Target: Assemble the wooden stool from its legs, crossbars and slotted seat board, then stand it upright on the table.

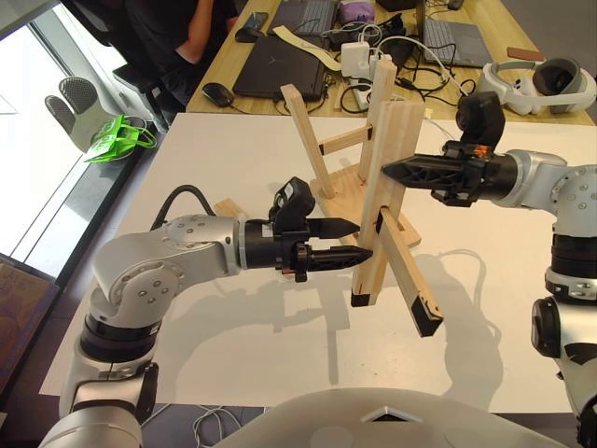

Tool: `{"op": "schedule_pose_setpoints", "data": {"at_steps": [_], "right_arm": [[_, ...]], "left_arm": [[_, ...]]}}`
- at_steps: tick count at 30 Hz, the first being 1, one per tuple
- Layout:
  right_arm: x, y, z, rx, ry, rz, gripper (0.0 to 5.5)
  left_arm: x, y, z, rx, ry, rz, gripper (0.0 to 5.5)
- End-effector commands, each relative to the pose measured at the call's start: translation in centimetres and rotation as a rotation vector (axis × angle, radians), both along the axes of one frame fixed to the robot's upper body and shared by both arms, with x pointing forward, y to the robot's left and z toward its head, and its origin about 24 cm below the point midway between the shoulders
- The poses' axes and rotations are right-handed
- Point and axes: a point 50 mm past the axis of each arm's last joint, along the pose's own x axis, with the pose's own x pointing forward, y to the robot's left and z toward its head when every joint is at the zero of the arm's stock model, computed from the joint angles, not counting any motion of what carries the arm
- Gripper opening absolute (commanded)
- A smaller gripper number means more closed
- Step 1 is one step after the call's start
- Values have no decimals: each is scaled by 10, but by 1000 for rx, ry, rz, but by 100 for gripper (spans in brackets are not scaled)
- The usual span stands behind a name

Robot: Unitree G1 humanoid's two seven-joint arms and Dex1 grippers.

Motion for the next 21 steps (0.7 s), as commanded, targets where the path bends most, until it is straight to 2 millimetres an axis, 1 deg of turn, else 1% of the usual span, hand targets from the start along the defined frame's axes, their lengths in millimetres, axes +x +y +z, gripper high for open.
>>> {"op": "schedule_pose_setpoints", "data": {"at_steps": [1, 3, 5, 7, 9, 12, 15, 17, 19, 21], "right_arm": [[2, -10, 2, 24, 0, -68, 104], [8, -21, 1, 12, -6, -184, 104], [15, -37, -1, 6, 2, -345, 104], [18, -50, -5, -2, 14, -481, 104], [18, -61, -10, -34, 30, -626, 104], [16, -82, -25, -106, 67, -855, 103], [4, -99, -42, -180, 84, -1039, 103], [-2, -102, -49, -191, 92, -1091, 103], [-6, -100, -54, -191, 94, -1111, 103], [-6, -99, -58, -173, 95, -1135, 103]], "left_arm": [[1, 8, -5, 31, 2, 80, 266], [1, 17, -6, 29, 2, 141, 266], [1, 26, -9, 16, 3, 232, 266], [-2, 32, -13, -5, 11, 317, 266], [-8, 35, -18, -19, 21, 376, 266], [-13, 34, -22, -42, 23, 464, 266], [-10, 30, -20, -92, -7, 609, 266], [-7, 24, -15, -132, -29, 681, 266], [-4, 19, -12, -167, -39, 740, 266], [0, 13, -8, -200, -43, 791, 266]]}}
